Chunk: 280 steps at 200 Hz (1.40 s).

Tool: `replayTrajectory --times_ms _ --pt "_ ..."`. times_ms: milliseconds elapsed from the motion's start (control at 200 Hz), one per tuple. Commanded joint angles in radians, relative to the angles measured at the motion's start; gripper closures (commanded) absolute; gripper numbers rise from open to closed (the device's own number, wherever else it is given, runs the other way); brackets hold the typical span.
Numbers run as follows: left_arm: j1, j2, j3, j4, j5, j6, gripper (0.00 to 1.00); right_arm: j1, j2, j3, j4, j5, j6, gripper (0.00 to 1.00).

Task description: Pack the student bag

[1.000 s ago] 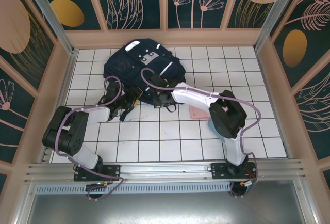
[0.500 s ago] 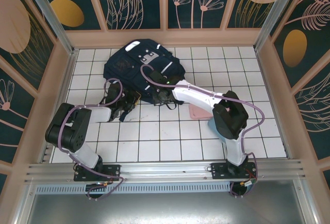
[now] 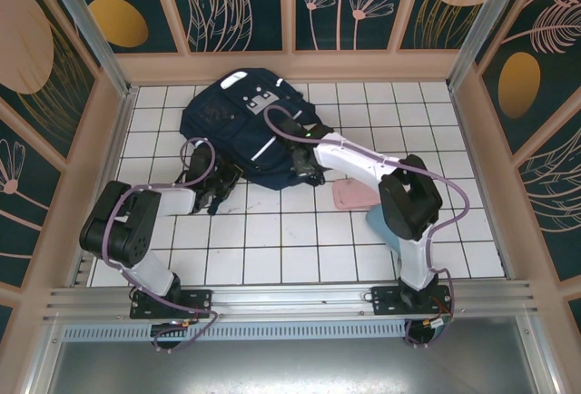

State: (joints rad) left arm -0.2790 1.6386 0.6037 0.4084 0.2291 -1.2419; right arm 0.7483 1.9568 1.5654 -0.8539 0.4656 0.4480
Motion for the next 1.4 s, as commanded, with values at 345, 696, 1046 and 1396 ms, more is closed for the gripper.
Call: replayTrajectory --times_ms 345,696,1046,1396 --pt "0.140 -0.054 0.077 -0.161 0.032 0.230 1.00 -0.027 -0.034 0.012 0.196 -0.439 -0.183 0.87" --pt "0.140 -0.043 0.075 -0.157 0.032 0.229 1.00 0.083 0.011 -0.005 0.202 -0.580 -0.088 0.58" --pt "0.140 -0.057 0.066 -0.165 0.028 0.229 1.00 0.103 0.100 0.063 0.154 -0.512 -0.065 0.60" --pt "0.140 -0.054 0.066 -0.168 0.013 0.228 1.00 0.102 0.155 0.110 0.129 -0.379 -0.015 0.90"
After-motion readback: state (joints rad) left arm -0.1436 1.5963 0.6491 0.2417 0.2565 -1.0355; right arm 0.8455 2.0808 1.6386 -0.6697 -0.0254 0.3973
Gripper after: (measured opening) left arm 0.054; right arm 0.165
